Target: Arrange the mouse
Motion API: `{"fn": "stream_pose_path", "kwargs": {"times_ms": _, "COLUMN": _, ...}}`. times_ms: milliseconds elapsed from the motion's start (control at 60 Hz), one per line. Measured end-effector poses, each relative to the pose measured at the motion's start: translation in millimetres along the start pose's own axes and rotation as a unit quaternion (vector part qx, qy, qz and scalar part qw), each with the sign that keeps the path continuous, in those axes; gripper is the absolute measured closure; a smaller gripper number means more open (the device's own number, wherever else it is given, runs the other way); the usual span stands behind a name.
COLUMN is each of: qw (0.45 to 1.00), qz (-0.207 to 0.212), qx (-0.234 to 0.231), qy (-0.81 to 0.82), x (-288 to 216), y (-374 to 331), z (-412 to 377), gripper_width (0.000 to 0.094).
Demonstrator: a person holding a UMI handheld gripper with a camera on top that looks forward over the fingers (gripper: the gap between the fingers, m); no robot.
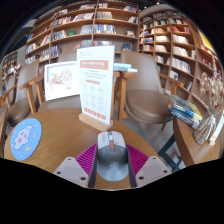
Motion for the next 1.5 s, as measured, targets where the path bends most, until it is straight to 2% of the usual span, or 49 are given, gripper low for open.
{"fn": "stream_pose_path", "kwargs": {"times_ms": 50, "qw": 1.000, "qz": 0.002, "qx": 0.016, "qy": -0.004, "x": -1, "y": -3, "z": 1, "gripper_width": 0.0474}}
{"fn": "stream_pose_path", "kwargs": {"times_ms": 200, "qw": 1.000, "qz": 0.001, "qx": 0.003, "qy": 0.021, "x": -12, "y": -32, "z": -13, "gripper_width": 0.0478}}
{"fn": "stream_pose_path", "kwargs": {"times_ms": 417, "qw": 0.999, "qz": 0.034, "qx": -0.042, "qy": 0.008, "x": -55, "y": -91, "z": -85, "gripper_width": 0.0478}}
{"fn": "stream_pose_path", "kwargs": {"times_ms": 533, "qw": 0.997, "qz": 0.039, "qx": -0.069, "qy": 0.002, "x": -58, "y": -106, "z": -144, "gripper_width": 0.0477}}
{"fn": "stream_pose_path", "kwargs": {"times_ms": 767, "qw": 0.996, "qz": 0.007, "qx": -0.092, "qy": -0.011, "x": -18, "y": -91, "z": -237, "gripper_width": 0.0478}}
{"fn": "stream_pose_path", "kwargs": {"times_ms": 1000, "qw": 0.995, "qz": -0.021, "qx": -0.090, "qy": -0.022, "x": 32, "y": -57, "z": -287, "gripper_width": 0.0479}}
{"fn": "stream_pose_path", "kwargs": {"times_ms": 1133, "qw": 0.997, "qz": -0.028, "qx": -0.070, "qy": -0.029, "x": 53, "y": -39, "z": -297, "gripper_width": 0.0474}}
{"fn": "stream_pose_path", "kwargs": {"times_ms": 1283, "qw": 0.997, "qz": -0.017, "qx": -0.064, "qy": -0.026, "x": 59, "y": -33, "z": -299, "gripper_width": 0.0378}}
{"fn": "stream_pose_path", "kwargs": {"times_ms": 1300, "qw": 0.998, "qz": -0.016, "qx": -0.064, "qy": -0.025, "x": 59, "y": -33, "z": -299, "gripper_width": 0.0337}}
{"fn": "stream_pose_path", "kwargs": {"times_ms": 1350, "qw": 0.998, "qz": -0.015, "qx": -0.061, "qy": -0.019, "x": 57, "y": -35, "z": -298, "gripper_width": 0.0109}}
{"fn": "stream_pose_path", "kwargs": {"times_ms": 1367, "qw": 0.998, "qz": -0.015, "qx": -0.062, "qy": -0.019, "x": 56, "y": -37, "z": -299, "gripper_width": 0.0073}}
{"fn": "stream_pose_path", "kwargs": {"times_ms": 1400, "qw": 0.998, "qz": -0.011, "qx": -0.059, "qy": -0.017, "x": 53, "y": -40, "z": -296, "gripper_width": 0.0106}}
{"fn": "stream_pose_path", "kwargs": {"times_ms": 1500, "qw": 0.998, "qz": 0.010, "qx": -0.056, "qy": -0.024, "x": 39, "y": -68, "z": -288, "gripper_width": 0.0085}}
Point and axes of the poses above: the point between the fingertips, and its own axes, seen from behind it with the camera up: z to the right, x down, y forward, the way the camera looks, the point moved 7 cm from there along -y, backward, against the way the camera looks, and after that the axes turned 12 degrees about y, right-handed, at the moved point
